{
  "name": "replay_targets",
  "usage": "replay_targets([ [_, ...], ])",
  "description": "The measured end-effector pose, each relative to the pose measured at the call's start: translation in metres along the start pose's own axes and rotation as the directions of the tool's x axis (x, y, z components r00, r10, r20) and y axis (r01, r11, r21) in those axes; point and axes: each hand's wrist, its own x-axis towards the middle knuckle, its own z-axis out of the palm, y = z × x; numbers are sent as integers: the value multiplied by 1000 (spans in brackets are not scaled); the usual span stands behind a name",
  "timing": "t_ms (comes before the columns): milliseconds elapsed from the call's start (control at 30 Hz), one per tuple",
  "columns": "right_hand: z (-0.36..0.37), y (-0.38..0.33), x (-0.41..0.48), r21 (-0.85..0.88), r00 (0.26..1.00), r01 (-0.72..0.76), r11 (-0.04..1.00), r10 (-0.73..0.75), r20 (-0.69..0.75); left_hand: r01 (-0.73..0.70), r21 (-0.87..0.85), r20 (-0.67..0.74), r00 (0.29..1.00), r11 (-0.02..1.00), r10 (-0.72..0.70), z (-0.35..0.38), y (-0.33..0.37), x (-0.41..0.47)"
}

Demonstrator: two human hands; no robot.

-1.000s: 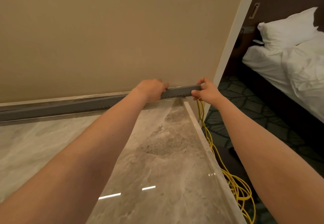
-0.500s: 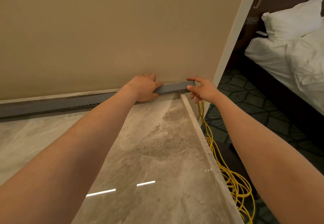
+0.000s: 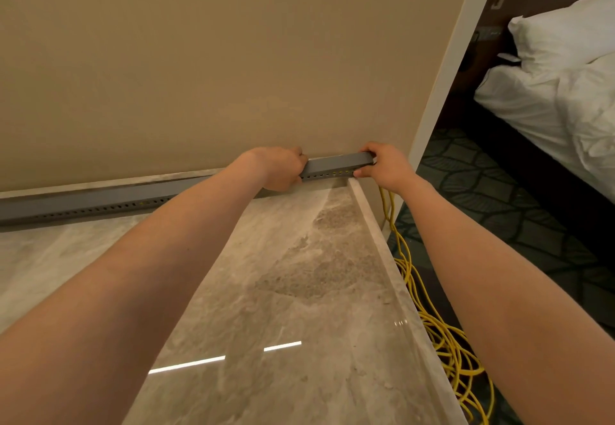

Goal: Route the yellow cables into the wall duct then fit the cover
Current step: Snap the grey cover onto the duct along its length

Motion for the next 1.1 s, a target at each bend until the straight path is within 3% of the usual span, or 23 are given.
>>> replay_targets([
  [233,-2,-1,-2,-12,999,2,1000,-1,53,-1,-12,-34,999,1000,0,5,-1,2],
  [433,15,-19,1,-282,995,94,955,-96,7,-4,-57,-93,996,998,-1,8,3,-1],
  [600,24,-23,4,-126,985,170,977,-170,8,33,-51,-130,991,998,-39,8,4,0],
  [700,25,-22,2,-118,985,172,978,-174,-13,38,-67,-151,987,997,-48,7,5,-1],
  [867,31,-19,1,-200,984,168,965,-177,-29,44,-32,-190,980,998,-50,8,8,-3],
  [1100,17,-15,2,-339,980,195,920,-173,95,85,-71,-255,962,994,-101,21,19,-5],
])
